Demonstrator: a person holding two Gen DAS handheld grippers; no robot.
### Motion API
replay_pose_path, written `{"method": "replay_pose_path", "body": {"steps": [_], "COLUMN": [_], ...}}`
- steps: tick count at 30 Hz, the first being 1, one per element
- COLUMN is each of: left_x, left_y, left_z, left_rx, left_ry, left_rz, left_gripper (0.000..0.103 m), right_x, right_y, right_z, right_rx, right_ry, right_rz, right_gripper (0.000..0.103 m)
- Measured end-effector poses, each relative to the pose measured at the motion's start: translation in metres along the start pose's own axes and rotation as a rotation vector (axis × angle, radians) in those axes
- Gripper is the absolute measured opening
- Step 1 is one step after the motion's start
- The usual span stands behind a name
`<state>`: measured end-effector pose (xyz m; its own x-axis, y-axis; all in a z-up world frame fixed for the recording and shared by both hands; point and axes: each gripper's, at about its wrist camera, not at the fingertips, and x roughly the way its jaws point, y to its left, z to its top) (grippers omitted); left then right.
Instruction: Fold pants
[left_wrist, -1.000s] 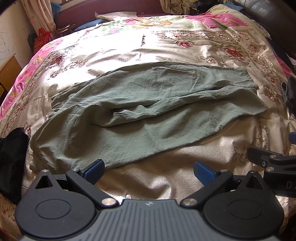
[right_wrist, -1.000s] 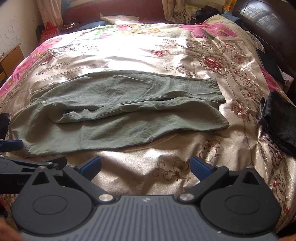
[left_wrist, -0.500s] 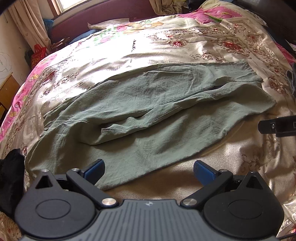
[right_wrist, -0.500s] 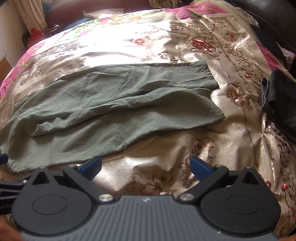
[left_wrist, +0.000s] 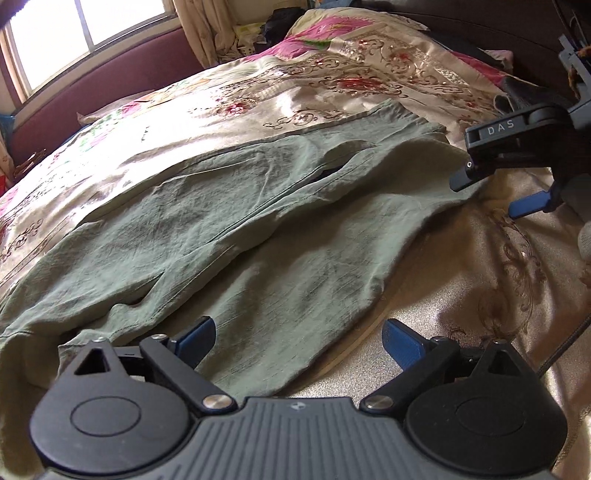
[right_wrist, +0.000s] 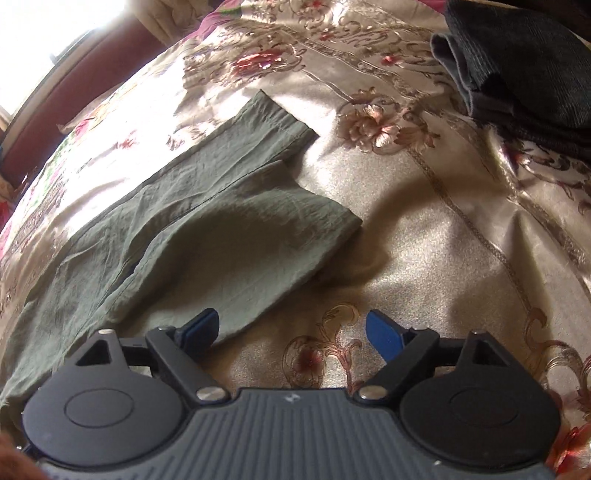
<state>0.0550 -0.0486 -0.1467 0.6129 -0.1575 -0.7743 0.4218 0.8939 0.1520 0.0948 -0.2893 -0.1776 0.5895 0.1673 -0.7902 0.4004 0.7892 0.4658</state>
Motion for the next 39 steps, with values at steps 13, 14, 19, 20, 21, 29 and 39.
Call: {"method": "replay_pose_path", "body": {"steps": [13, 14, 19, 20, 21, 29, 39], "left_x": [0.039, 0.039, 0.034, 0.034, 0.034, 0.001, -0.031], "left_y": [-0.012, -0.013, -0.033, -0.040, -0.046, -0.003, 0.175], "left_z": [0.026, 0.030, 0.039, 0.038, 0.036, 0.004, -0.088], "left_rx": [0.046, 0.031, 0.050, 0.077, 0.104, 0.113, -0.050], "left_ry": [0.003, 0.006, 0.000, -0.004, -0.006, 0.043, 0.120], "left_rz": [-0.039, -0.069, -0.184, -0.192, -0.195, -0.107, 0.188], "left_gripper": [0.096, 0.094, 0.091, 0.091, 0.091, 0.091, 0.099], "right_x": [0.015, 0.005, -0.062, -0.068, -0.067, -0.079, 0.017], "right_y": [-0.011, -0.012, -0.017, -0.020, -0.024, -0.001, 0.183], "right_z": [0.054, 0.058, 0.064, 0.061, 0.058, 0.026, -0.087], "right_rx": [0.156, 0.155, 0.051, 0.023, -0.012, -0.267, -0.629], "right_ry": [-0.012, -0.026, -0.079, -0.071, -0.054, -0.072, 0.246], "right_rz": [0.190, 0.207, 0.173, 0.114, 0.029, -0.268, 0.224], "right_gripper": [0.004, 0.004, 0.004, 0.004, 0.005, 0.012, 0.012]}}
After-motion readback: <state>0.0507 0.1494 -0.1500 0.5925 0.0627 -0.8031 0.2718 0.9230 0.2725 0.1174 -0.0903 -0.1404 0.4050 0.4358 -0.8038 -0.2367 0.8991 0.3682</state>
